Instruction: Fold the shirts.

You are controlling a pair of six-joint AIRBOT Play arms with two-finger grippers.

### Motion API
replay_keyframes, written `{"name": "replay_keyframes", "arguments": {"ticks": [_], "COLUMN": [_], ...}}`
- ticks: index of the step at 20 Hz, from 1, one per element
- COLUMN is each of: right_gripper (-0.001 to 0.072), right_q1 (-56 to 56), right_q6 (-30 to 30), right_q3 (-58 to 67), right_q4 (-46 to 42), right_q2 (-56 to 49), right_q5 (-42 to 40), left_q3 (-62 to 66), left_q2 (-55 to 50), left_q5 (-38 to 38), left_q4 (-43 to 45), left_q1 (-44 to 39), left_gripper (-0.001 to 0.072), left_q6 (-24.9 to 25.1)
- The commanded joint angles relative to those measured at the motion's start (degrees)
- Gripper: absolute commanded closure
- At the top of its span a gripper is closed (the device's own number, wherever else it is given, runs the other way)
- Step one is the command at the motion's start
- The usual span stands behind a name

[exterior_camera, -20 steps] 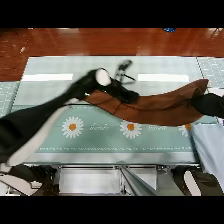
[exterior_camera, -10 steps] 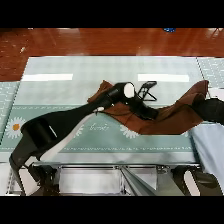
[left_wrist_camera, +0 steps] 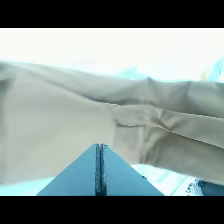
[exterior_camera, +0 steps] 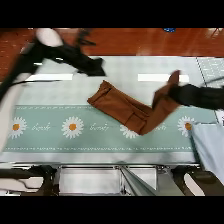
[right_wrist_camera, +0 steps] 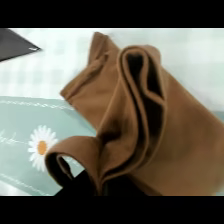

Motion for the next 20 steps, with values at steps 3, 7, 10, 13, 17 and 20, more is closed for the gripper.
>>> {"name": "replay_keyframes", "arguments": {"ticks": [3, 7, 10, 13, 17, 20], "right_gripper": [0.0681, 0.0681, 0.0681, 0.068, 0.0305, 0.0306], "right_q1": [16.31, 21.07, 22.12, 22.36, 22.43, 18.53], "right_q6": [-3.87, -5.77, -5.6, -5.27, -6.88, -6.95], "right_q3": [6.73, 19.43, 27.78, 32.0, 32.17, 32.15], "right_q4": [7.17, 10.71, 13.88, 16.17, 18.01, 17.35], "right_q2": [-25.05, -44.59, -54.95, -60.17, -61.13, -57.92], "right_q5": [-18.43, -18.51, -17.86, -17.59, -15.28, -4.81], "left_q3": [-24.04, -43.8, -52.11, -54.82, -55.12, -54.86], "left_q2": [29.92, 47.04, 51.91, 51.82, 51.19, 50.66], "left_q5": [6.03, 10.4, 10.38, 10.54, 13.73, 19.23], "left_q4": [1.49, 1.42, 1.38, 1.2, 1.2, 1.22], "left_q1": [12.9, 16.02, 16.09, 16.09, 16.09, 16.72], "left_gripper": [0.069, 0.0689, 0.0689, 0.0689, 0.0689, 0.0689], "left_q6": [4.39, 4.15, 3.39, 3.15, 3.15, 3.15]}}
